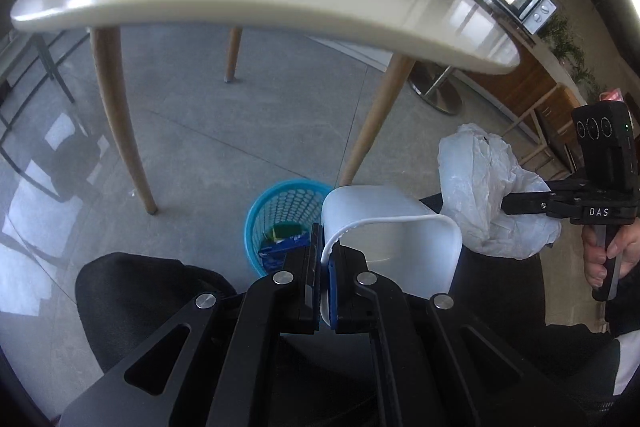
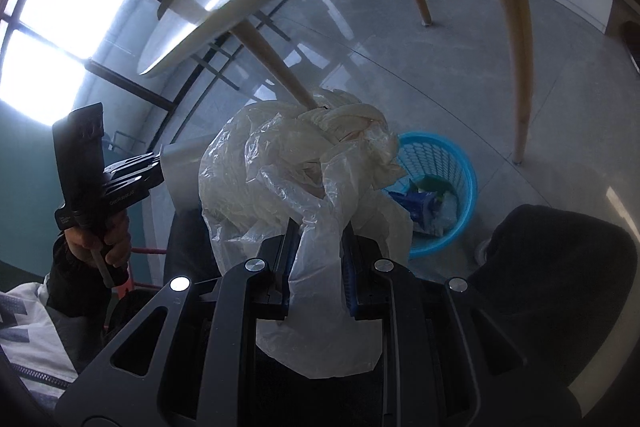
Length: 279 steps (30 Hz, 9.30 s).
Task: Collect trash
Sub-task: 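Carry the white container and white bag down over the blue wastebasket with both tools, then open both tools to drop the container and bag into the wastebasket, then raise both tools back up toward the table, then grasp the red snack bag with the left tool while the right tool grasps the clear plastic bag, then carry the snack bag and clear bag down over the wastebasket with both tools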
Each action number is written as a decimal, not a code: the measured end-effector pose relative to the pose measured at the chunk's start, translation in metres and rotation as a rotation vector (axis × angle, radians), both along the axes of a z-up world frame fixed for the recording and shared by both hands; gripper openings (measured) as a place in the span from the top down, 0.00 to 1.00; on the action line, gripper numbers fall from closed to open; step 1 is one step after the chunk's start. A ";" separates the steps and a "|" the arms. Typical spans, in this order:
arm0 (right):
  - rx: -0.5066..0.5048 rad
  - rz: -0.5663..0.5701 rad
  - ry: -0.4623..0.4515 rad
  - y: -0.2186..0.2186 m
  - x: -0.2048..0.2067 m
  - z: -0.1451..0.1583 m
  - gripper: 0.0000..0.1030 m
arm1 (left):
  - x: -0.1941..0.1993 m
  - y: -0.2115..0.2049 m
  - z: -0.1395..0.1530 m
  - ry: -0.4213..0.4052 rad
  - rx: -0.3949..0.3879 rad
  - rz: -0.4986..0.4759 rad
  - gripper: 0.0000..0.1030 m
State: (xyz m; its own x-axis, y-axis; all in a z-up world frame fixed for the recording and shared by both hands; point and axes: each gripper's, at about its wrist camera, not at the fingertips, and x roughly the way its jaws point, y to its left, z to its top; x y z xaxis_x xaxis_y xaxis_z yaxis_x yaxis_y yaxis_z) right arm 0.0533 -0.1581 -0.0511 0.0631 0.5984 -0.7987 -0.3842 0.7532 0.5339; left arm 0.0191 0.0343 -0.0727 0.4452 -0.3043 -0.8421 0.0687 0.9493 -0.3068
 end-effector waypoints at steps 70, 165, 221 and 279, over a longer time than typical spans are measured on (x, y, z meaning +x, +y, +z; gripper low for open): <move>-0.228 -0.380 0.452 0.028 0.103 -0.251 0.08 | 0.107 -0.026 -0.234 0.601 0.009 0.141 0.06; 0.000 -0.176 -0.314 0.122 0.278 0.151 0.08 | 0.257 0.039 0.130 -0.233 0.177 0.175 0.06; 0.007 -0.073 -0.332 0.097 0.247 0.163 0.91 | 0.225 0.064 0.146 -0.261 0.150 0.117 0.81; 0.092 0.095 -0.168 0.001 -0.028 0.105 0.91 | -0.024 -0.046 0.077 -0.155 0.046 -0.149 0.81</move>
State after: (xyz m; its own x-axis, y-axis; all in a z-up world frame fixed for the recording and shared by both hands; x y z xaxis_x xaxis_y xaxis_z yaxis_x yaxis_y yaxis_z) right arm 0.0255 -0.1569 0.0543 0.1301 0.6777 -0.7237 -0.5406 0.6604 0.5212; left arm -0.0044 -0.0115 0.0044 0.5235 -0.3398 -0.7813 0.2528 0.9377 -0.2384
